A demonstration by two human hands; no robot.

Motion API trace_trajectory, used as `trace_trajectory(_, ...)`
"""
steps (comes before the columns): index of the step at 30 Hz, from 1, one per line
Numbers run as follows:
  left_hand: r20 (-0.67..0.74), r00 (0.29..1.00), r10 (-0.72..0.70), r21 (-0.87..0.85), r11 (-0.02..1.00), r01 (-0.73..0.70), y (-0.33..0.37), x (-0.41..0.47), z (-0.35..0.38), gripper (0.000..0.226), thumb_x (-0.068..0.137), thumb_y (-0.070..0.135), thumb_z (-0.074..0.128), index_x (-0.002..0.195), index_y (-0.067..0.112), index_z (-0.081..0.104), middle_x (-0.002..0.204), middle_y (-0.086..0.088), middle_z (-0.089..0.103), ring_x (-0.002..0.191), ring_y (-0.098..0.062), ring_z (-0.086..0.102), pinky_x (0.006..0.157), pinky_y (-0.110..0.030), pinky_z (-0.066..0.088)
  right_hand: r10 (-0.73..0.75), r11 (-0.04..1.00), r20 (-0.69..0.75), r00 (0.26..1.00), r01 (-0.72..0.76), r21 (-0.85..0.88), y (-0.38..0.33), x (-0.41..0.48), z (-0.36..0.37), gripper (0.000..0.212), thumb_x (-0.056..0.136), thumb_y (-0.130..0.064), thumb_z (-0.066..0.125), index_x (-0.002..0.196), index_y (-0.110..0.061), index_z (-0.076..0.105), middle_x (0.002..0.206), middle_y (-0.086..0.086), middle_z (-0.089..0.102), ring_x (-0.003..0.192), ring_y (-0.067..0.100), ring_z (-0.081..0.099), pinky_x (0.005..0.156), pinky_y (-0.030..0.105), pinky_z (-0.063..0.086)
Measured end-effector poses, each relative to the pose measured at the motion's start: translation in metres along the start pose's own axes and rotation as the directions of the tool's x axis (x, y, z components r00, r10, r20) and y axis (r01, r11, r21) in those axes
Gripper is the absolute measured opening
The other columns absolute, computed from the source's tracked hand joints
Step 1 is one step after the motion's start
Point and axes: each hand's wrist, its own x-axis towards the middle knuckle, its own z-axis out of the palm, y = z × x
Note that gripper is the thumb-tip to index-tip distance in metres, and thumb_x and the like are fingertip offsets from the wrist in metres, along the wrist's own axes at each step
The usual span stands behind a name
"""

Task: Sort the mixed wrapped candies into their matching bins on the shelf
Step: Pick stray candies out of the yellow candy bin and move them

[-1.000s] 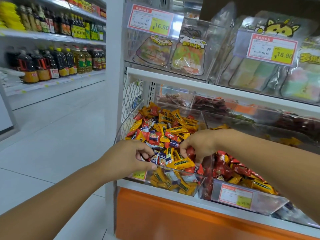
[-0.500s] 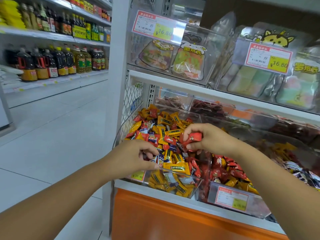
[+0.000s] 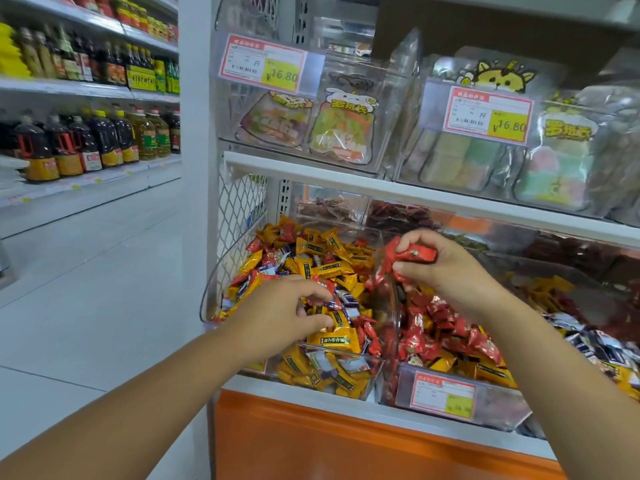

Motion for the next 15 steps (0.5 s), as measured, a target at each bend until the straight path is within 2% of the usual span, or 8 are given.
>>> trace_trajectory(2,-0.019,1.000,0.001,0.054,0.999,0.000,-0.007,0.001,-0.002,0.032,0.082,0.046,0.069,0.113,0.041,0.064,0.103,0.024,0.057,0.087,0.003,0.056,0.081,-0.025,0.051,-0.010,0.997,-0.129,0.992,0.000,-0.079,0.006,0.002,-0.018,0.025,0.083,0.005,0.067,0.085,-0.018,0.060,0.083,0.002,0.063,0.064,0.011,0.064,0.059,0.025,0.055)
trace_trajectory(4,-0.038,0.999,0.007,0.103,0.995,-0.003,-0.014,0.001,-0.004,0.032,0.082,0.048,0.067,0.113,0.041,0.064,0.109,0.026,0.055,0.101,0.005,0.051,0.090,-0.022,0.044,0.011,0.980,-0.170,0.985,-0.045,-0.195,0.020,0.002,-0.037,0.024,0.082,0.000,0.070,0.084,-0.022,0.063,0.085,0.001,0.065,0.073,0.019,0.064,0.063,0.025,0.053)
trace_trajectory(7,-0.073,0.997,0.006,0.131,0.991,0.004,-0.023,-0.003,-0.009,0.035,0.081,0.046,0.069,0.115,0.039,0.064,0.114,0.027,0.050,0.114,0.002,0.043,0.099,-0.023,0.035,0.147,0.871,-0.079,0.986,-0.167,-0.462,0.039,-0.001,-0.060,0.030,0.079,-0.013,0.077,0.097,-0.035,0.067,0.109,-0.006,0.067,0.090,0.012,0.063,0.072,0.014,0.046)
trace_trajectory(9,-0.089,0.996,-0.002,0.127,0.992,0.014,-0.028,-0.007,-0.011,0.037,0.081,0.044,0.070,0.117,0.038,0.063,0.114,0.028,0.047,0.115,0.003,0.041,0.100,-0.018,0.033,0.207,0.767,-0.035,0.978,-0.185,-0.615,0.038,0.000,-0.066,0.042,0.081,-0.022,0.076,0.117,-0.039,0.063,0.130,-0.008,0.059,0.112,0.012,0.058,0.088,0.018,0.041)
trace_trajectory(11,-0.095,0.995,-0.010,0.133,0.991,0.022,-0.031,-0.011,-0.013,0.037,0.081,0.042,0.071,0.117,0.037,0.063,0.114,0.031,0.045,0.115,0.006,0.041,0.094,-0.004,0.028,0.097,0.690,-0.045,0.994,-0.100,-0.717,0.021,0.001,-0.059,0.038,0.087,-0.025,0.070,0.123,-0.035,0.062,0.136,-0.008,0.055,0.123,0.012,0.052,0.097,0.021,0.037)
trace_trajectory(12,-0.097,0.995,-0.013,0.135,0.990,0.026,-0.033,-0.014,-0.013,0.037,0.081,0.040,0.072,0.117,0.037,0.063,0.115,0.030,0.046,0.114,0.007,0.041,0.090,0.001,0.026,0.014,0.690,-0.026,1.000,-0.029,-0.723,0.007,0.001,-0.048,0.033,0.089,-0.025,0.067,0.121,-0.034,0.063,0.132,-0.010,0.059,0.120,0.007,0.053,0.096,0.018,0.037)
trace_trajectory(14,-0.111,0.994,-0.027,0.135,0.990,0.042,-0.037,-0.017,-0.016,0.042,0.080,0.036,0.075,0.120,0.034,0.062,0.121,0.023,0.049,0.114,0.006,0.042,0.089,0.004,0.024,-0.064,0.749,0.108,0.992,0.119,-0.652,-0.021,-0.001,-0.016,0.026,0.091,-0.025,0.064,0.113,-0.039,0.066,0.115,-0.020,0.065,0.105,-0.008,0.057,0.086,0.004,0.037)
trace_trajectory(15,-0.124,0.992,-0.038,0.138,0.989,0.055,-0.039,-0.019,-0.017,0.047,0.079,0.036,0.075,0.123,0.034,0.061,0.125,0.019,0.050,0.115,0.006,0.042,0.091,0.004,0.023,-0.042,0.759,0.225,0.974,0.177,-0.626,-0.033,-0.002,0.004,0.025,0.092,-0.026,0.062,0.111,-0.041,0.066,0.110,-0.025,0.065,0.100,-0.014,0.056,0.081,0.000,0.036)
